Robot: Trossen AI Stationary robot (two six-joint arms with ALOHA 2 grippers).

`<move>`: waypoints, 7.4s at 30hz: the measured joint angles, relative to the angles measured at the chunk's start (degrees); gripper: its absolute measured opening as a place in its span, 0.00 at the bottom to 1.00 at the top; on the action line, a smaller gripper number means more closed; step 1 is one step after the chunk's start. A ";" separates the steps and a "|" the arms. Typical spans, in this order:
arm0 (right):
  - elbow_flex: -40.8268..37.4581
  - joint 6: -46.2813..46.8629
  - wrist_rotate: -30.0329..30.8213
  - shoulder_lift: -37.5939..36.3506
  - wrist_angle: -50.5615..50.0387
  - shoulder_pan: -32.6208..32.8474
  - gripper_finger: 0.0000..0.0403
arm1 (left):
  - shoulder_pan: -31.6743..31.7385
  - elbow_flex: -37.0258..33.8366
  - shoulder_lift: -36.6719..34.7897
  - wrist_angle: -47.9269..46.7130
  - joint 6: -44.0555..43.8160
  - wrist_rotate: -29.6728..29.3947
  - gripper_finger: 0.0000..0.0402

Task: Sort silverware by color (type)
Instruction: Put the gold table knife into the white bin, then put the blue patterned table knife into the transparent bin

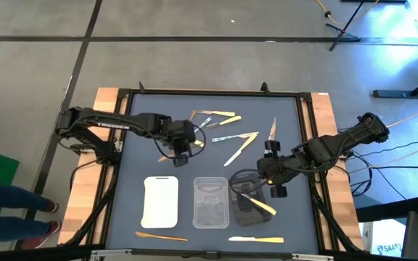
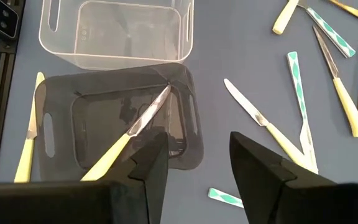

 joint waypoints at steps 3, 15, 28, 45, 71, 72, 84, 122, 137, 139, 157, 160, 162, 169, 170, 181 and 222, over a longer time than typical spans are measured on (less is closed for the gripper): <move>0.00 -1.25 0.00 0.00 -0.06 0.00 0.39 | -2.21 3.07 0.00 -0.07 -5.20 -0.13 0.05; 0.00 -4.31 0.00 0.00 -0.13 0.00 0.39 | -15.53 7.24 -0.07 -0.04 -29.60 -3.05 0.05; 0.00 -4.33 0.00 0.00 -0.13 0.00 0.39 | -31.28 7.24 0.45 -2.31 -50.41 -19.50 0.05; 0.00 -4.31 0.00 0.02 0.57 0.00 0.39 | -39.72 7.24 9.97 -7.71 -62.86 -23.90 0.05; -0.02 -4.28 -0.01 0.04 0.59 0.00 0.39 | -44.06 7.24 17.47 -14.70 -79.60 -28.28 0.05; -0.02 -4.28 -0.02 0.04 0.57 0.00 0.39 | -44.01 7.24 17.49 -14.96 -80.29 -28.20 0.05; -0.02 -4.28 -0.02 0.04 0.58 0.00 0.39 | -43.96 7.24 17.46 -15.31 -82.19 -25.34 0.16; -0.02 -4.34 -0.02 0.07 -4.91 0.00 0.39 | -43.62 7.24 10.33 -14.72 -76.72 -24.79 0.27; -0.02 -12.26 -3.13 0.07 -9.04 -7.38 0.39 | -36.93 7.24 9.90 -8.98 -59.10 -25.70 0.27; -0.02 -13.75 -3.17 0.07 -9.72 -10.29 0.39 | -35.79 7.24 9.90 -7.99 -56.35 -25.61 0.27; -5.61 -40.58 -15.78 0.07 -9.70 -28.40 0.39 | -23.37 7.24 1.89 -5.94 -28.62 -25.77 0.27; -9.84 -45.46 -15.83 0.04 -9.15 -29.93 0.39 | -21.09 7.24 0.65 -5.94 -23.83 -25.59 0.27; -12.69 -47.79 -15.27 0.04 -7.56 -30.75 0.39 | -19.51 7.24 -0.17 -5.96 -21.12 -25.01 0.27; -22.53 -53.67 -14.90 0.04 2.34 -33.87 0.39 | -14.35 7.24 -1.29 -5.94 -14.16 -23.36 0.27; -23.84 -53.86 -14.30 0.04 3.39 -34.23 0.39 | -13.75 7.24 -1.29 -5.91 -13.26 -22.80 0.27; -33.84 -58.35 -5.06 0.07 13.51 -34.91 0.39 | -9.48 7.24 -1.29 -5.94 -8.07 -19.94 0.27; -47.58 -62.84 -5.77 0.50 31.26 -34.91 0.39 | -9.10 7.24 -1.29 -5.75 -8.08 -19.94 0.27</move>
